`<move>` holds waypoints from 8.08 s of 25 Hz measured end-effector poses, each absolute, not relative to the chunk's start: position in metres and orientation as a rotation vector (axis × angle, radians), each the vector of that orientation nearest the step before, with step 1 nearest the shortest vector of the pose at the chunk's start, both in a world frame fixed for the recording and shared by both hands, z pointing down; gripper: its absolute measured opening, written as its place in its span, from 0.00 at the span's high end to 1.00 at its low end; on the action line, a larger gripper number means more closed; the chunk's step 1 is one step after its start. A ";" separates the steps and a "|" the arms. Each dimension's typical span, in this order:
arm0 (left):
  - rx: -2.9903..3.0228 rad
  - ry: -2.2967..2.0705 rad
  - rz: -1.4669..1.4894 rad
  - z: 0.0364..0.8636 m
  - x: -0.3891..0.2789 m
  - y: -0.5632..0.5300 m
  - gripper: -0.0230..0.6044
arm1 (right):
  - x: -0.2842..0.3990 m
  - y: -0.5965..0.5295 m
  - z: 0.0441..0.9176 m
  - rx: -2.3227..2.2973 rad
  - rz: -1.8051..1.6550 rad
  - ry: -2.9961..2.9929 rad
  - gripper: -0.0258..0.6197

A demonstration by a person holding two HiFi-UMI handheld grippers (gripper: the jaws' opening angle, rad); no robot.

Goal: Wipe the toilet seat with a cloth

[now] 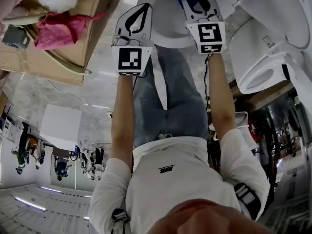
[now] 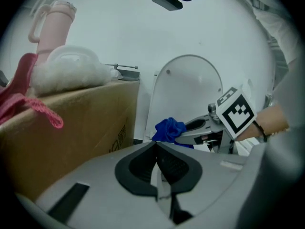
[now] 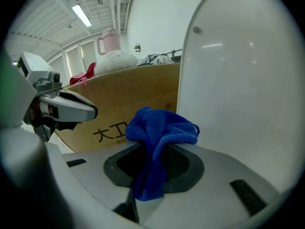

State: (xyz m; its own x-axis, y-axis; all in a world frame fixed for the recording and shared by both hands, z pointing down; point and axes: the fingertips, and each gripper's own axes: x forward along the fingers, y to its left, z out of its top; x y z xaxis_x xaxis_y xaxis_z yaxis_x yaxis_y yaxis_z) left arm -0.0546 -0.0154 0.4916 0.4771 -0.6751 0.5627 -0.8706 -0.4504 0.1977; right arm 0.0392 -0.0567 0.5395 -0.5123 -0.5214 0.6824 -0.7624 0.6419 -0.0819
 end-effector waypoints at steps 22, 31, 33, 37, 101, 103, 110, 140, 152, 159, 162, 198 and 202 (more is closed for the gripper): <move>2.176 -1.249 0.577 0.553 -0.075 -0.008 0.95 | -0.007 -0.079 0.641 0.844 0.521 -2.163 0.82; 2.172 -1.219 0.593 0.558 -0.091 0.010 0.95 | -0.022 -0.071 0.655 0.835 0.515 -2.127 0.82; 2.172 -1.212 0.600 0.559 -0.095 0.014 0.95 | -0.024 -0.068 0.656 0.835 0.517 -2.127 0.82; 2.177 -1.198 0.608 0.558 -0.099 0.022 0.95 | -0.030 -0.059 0.657 0.827 0.530 -2.126 0.82; 2.348 -0.822 0.820 0.570 -0.101 0.153 0.95 | -0.049 0.191 0.662 0.908 0.761 -2.017 0.82; 2.357 -0.794 0.832 0.572 -0.096 0.157 0.95 | -0.045 0.196 0.662 0.921 0.765 -2.008 0.82; 2.384 -0.702 0.874 0.576 -0.078 0.164 0.95 | -0.026 0.212 0.661 0.986 0.807 -1.976 0.82; 2.462 -0.434 0.980 0.572 0.028 0.183 0.95 | 0.080 0.255 0.661 1.225 1.051 -1.850 0.83; 2.445 -0.443 0.978 0.574 0.048 0.175 0.95 | 0.113 0.240 0.663 1.246 1.057 -1.843 0.83; 2.437 -0.442 0.974 0.576 0.067 0.171 0.95 | 0.135 0.228 0.663 1.265 1.057 -1.845 0.83; 2.435 -0.439 0.975 0.576 0.076 0.170 0.95 | 0.144 0.222 0.663 1.269 1.054 -1.846 0.83; 2.367 -0.533 0.900 0.584 0.159 0.092 0.95 | 0.234 0.118 0.661 1.272 0.979 -1.860 0.83; 2.360 -0.550 0.890 0.584 0.162 0.084 0.95 | 0.241 0.102 0.661 1.270 0.960 -1.859 0.83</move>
State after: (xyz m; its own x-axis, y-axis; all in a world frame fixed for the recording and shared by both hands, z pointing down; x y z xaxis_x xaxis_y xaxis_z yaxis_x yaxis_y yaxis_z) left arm 0.1621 0.0840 0.5839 0.6967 -0.1767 0.6952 -0.5429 -0.7633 0.3500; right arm 0.2414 0.1022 0.6611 -0.2925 -0.4461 0.8458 -0.9480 0.2515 -0.1952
